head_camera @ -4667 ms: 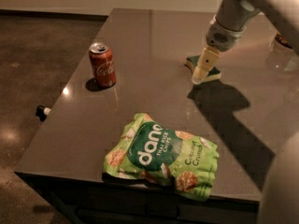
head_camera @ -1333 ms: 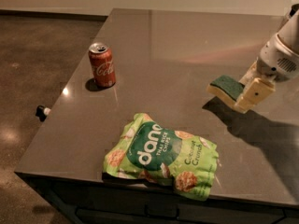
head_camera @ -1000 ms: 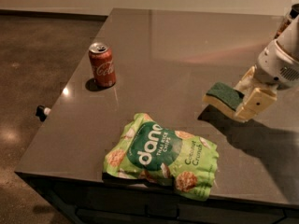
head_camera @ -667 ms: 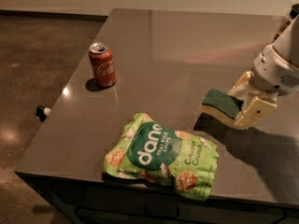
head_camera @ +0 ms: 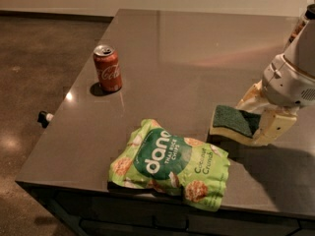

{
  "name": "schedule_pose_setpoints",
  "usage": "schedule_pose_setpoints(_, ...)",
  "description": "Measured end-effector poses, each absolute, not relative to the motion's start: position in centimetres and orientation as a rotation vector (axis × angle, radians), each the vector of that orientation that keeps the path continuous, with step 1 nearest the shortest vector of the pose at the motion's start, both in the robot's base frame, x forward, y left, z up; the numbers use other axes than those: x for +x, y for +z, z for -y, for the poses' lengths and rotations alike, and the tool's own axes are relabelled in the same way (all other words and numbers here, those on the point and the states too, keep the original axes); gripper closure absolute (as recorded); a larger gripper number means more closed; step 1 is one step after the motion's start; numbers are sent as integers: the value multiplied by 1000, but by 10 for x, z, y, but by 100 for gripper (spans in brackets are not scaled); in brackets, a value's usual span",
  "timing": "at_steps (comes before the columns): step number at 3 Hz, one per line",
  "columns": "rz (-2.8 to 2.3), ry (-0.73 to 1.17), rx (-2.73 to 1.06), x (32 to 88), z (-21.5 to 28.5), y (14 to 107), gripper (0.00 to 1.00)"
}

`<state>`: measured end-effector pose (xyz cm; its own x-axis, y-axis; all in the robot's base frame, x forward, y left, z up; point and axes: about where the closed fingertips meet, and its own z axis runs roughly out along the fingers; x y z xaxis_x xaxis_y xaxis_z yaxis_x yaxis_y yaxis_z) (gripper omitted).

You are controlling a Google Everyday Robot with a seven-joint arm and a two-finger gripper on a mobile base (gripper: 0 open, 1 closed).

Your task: Move sponge near green rice chip bag

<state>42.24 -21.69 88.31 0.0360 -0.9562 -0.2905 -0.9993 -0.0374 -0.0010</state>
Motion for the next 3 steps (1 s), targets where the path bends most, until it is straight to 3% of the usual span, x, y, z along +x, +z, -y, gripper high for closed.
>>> schedule_pose_setpoints(1,-1964,317,-2183,423,230,885,41)
schedule_pose_setpoints(2,-1867,294,-2218,442,251,898,8)
schedule_pose_setpoints(3,-1867,263,-2194,449,247,897,0)
